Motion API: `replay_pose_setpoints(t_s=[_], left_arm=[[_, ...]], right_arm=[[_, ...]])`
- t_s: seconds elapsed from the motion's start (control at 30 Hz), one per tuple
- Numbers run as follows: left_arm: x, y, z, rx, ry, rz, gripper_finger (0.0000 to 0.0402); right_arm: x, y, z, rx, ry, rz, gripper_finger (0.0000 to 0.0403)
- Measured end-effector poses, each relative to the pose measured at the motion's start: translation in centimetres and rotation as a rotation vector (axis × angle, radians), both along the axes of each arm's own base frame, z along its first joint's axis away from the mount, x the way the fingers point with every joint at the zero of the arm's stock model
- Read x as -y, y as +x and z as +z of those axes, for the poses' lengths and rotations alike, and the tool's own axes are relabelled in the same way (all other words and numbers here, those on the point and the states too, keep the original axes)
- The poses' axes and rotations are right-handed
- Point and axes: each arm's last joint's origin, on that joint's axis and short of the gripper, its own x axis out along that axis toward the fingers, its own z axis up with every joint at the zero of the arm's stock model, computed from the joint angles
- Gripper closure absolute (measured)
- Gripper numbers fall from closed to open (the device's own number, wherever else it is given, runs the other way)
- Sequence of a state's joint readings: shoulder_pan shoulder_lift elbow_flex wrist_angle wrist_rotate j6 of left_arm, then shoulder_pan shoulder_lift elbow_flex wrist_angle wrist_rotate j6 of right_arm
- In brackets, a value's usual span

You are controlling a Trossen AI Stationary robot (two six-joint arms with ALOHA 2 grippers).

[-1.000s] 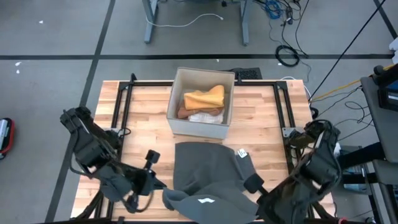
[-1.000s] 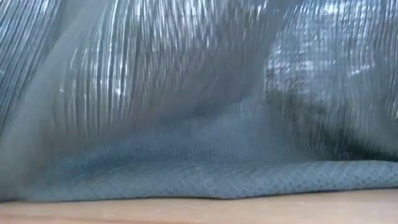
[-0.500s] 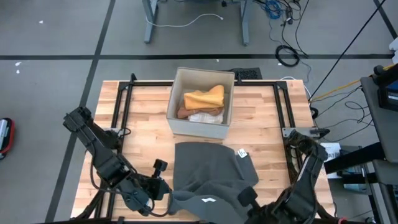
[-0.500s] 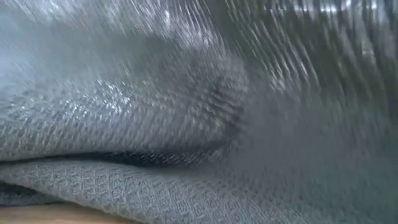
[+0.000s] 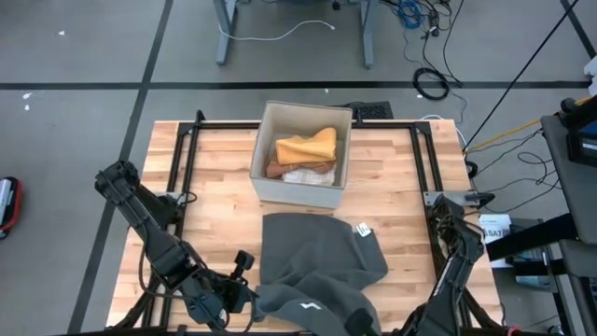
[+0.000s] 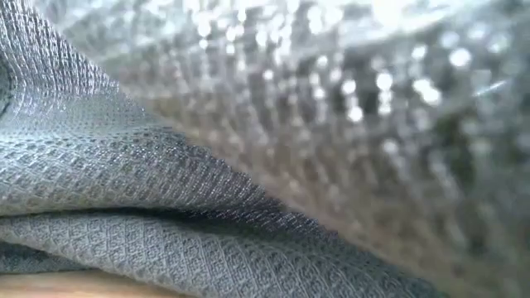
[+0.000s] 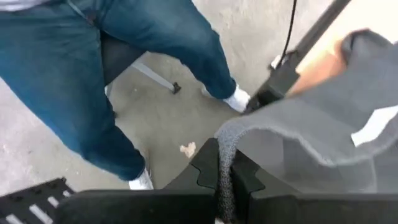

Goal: Fold towel
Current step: Fold the orange towel

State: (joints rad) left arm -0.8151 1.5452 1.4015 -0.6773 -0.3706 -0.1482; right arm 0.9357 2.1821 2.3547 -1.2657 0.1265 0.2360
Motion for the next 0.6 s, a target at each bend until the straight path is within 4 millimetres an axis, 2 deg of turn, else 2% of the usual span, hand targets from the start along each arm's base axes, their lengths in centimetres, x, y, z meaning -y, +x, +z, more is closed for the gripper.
replay_pose_setpoints(t_s=[0.23,0.6], left_arm=[[0.2,0.2,-0.8,0.031,0.007,-0.029,0.0401],[0.9,0.7,-1.5,0.139,0.04,-0.181,0.0401]], right_arm=[[-1.4,0.2,0.2,0.088,0.066,0.083,0.0403],[-2.7,0.2,1.0,0.197,0.15,0.363,0.0403]])
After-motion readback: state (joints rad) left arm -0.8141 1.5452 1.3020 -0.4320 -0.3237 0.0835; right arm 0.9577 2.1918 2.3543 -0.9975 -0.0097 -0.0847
